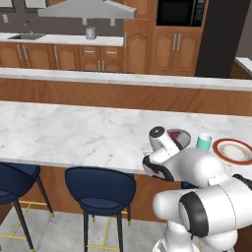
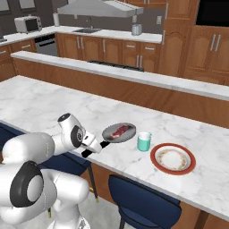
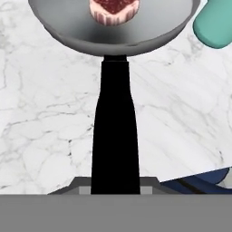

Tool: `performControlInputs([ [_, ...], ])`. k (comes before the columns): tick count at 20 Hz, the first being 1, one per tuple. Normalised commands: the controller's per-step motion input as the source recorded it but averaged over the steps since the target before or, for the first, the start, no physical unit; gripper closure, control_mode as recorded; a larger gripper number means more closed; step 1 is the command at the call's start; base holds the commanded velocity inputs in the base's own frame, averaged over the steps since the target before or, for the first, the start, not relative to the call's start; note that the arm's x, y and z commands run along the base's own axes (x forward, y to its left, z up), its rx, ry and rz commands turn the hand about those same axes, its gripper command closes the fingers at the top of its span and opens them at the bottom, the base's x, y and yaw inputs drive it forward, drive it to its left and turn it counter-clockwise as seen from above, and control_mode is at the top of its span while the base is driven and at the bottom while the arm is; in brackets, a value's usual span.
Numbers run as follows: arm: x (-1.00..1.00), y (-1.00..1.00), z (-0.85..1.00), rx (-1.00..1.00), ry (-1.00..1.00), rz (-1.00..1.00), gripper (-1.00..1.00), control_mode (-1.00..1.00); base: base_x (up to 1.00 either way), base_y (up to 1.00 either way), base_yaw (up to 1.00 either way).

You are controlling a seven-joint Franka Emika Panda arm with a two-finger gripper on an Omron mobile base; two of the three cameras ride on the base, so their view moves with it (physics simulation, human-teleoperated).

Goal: Pick up the pan with the steak in it and place it on the dining table. Then place the steak on the plate.

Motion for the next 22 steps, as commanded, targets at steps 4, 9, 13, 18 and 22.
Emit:
performControlInputs([
  [4,-0.13,-0.19,-0.24,0.03,0.0,0.0,1.0,-1.0,0.0,0.0,0.0],
  [9,-0.02,-0.04,-0.04,0.03,0.0,0.0,1.0,-1.0,0.0,0.0,0.0],
  [13,0.0,0.0,0.0,0.03,0.0,0.0,1.0,-1.0,0.0,0.0,0.0],
  [18,0.0,-0.02,-0.05,0.08,0.0,0.0,1.0,-1.0,0.0,0.0,0.0],
  [22,0.0,0.0,-0.1,0.08,0.0,0.0,1.0,-1.0,0.0,0.0,0.0],
])
